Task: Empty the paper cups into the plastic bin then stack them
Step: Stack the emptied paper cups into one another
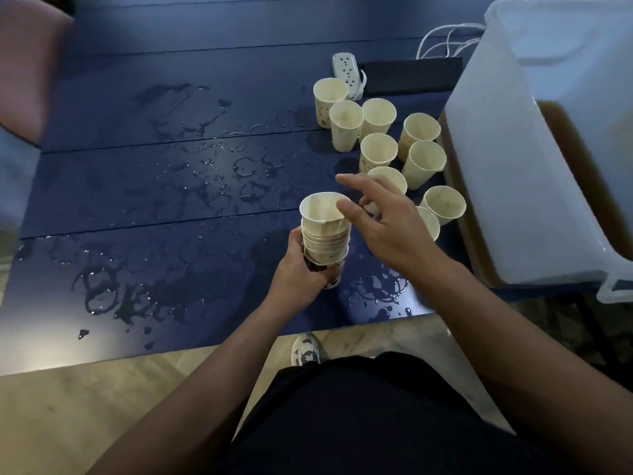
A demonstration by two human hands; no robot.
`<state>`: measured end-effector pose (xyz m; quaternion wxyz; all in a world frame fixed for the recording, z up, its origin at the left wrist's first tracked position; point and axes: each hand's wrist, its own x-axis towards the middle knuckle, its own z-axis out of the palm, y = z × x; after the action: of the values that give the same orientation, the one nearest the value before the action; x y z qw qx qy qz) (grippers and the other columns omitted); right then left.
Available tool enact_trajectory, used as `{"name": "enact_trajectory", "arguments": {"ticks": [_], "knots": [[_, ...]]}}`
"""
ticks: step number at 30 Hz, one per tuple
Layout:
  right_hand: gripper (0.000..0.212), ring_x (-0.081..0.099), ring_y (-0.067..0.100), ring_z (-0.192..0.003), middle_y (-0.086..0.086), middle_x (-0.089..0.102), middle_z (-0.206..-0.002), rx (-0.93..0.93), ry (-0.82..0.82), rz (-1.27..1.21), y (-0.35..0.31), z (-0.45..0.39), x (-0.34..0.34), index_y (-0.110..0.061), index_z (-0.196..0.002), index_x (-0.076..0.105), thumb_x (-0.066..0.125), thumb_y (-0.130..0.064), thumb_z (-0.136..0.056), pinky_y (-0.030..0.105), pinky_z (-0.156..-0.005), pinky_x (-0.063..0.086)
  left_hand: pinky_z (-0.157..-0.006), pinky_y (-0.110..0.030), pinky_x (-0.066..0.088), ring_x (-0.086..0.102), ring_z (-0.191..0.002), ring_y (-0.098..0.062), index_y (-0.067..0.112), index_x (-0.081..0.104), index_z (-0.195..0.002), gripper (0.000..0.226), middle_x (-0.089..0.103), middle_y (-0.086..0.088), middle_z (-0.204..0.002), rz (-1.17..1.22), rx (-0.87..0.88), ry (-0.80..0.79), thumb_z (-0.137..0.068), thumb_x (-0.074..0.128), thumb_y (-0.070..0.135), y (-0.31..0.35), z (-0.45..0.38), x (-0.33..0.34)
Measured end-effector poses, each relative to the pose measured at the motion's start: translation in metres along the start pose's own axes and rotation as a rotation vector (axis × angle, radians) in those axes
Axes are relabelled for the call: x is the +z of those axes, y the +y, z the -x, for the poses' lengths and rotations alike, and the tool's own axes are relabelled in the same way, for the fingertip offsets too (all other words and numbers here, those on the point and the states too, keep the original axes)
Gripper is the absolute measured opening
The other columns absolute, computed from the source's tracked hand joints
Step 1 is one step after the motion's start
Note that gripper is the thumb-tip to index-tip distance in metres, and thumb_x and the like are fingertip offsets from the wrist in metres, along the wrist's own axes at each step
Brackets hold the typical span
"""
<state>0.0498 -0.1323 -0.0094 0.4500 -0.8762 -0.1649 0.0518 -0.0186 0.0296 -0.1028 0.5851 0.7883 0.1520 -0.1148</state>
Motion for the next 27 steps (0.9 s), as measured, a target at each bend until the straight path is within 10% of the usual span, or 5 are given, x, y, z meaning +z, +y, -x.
{"name": "enact_trajectory", "arguments": {"ticks": [4,10,19,27], "knots": [[0.066,0.022,0.017,-0.149,-0.006,0.024,-0.162,-0.128,-0.245,0.148,-0.013,0.001,0.006,-0.033,-0.156,0.030,0.051,-0.054,-0.096,0.035,-0.119,0.020,-0.097,-0.044,0.054,0.066,-0.104,-0.006,0.039,0.039,-0.136,0.080,0.067,0.018,-0.111,0.016,-0.014,0.094,-0.073,0.088,0.034,-0.001,0.022,0.005],[0.075,0.003,0.016,-0.154,-0.006,0.007,-0.168,-0.224,-0.601,0.573,-0.014,0.024,0.008,-0.035,-0.160,0.008,0.033,-0.068,-0.097,0.044,-0.124,0.012,-0.090,-0.041,0.057,0.068,-0.095,-0.005,0.037,0.053,-0.123,0.070,0.069,0.019,-0.101,-0.001,-0.048,0.228,-0.063,0.090,0.037,-0.006,0.059,0.022],[0.084,-0.005,0.013,-0.154,-0.009,-0.001,-0.168,-0.331,-0.777,0.547,0.014,0.089,-0.004,-0.038,-0.159,0.001,0.029,-0.076,-0.090,0.045,-0.123,0.009,-0.072,-0.025,0.053,0.065,-0.082,0.008,0.042,0.050,-0.120,0.066,0.071,0.019,-0.094,-0.009,-0.128,0.361,-0.070,0.089,0.026,-0.024,0.135,0.081],[0.043,0.051,0.005,-0.126,-0.010,0.052,-0.138,0.246,-0.583,-0.243,0.066,0.162,0.020,-0.027,-0.143,0.048,0.044,-0.046,-0.104,0.019,-0.103,0.043,-0.086,-0.032,0.052,0.062,-0.101,-0.015,0.021,0.055,-0.129,0.070,0.058,0.009,-0.107,-0.010,-0.156,0.524,-0.069,0.090,0.019,-0.090,0.179,0.135]]}}
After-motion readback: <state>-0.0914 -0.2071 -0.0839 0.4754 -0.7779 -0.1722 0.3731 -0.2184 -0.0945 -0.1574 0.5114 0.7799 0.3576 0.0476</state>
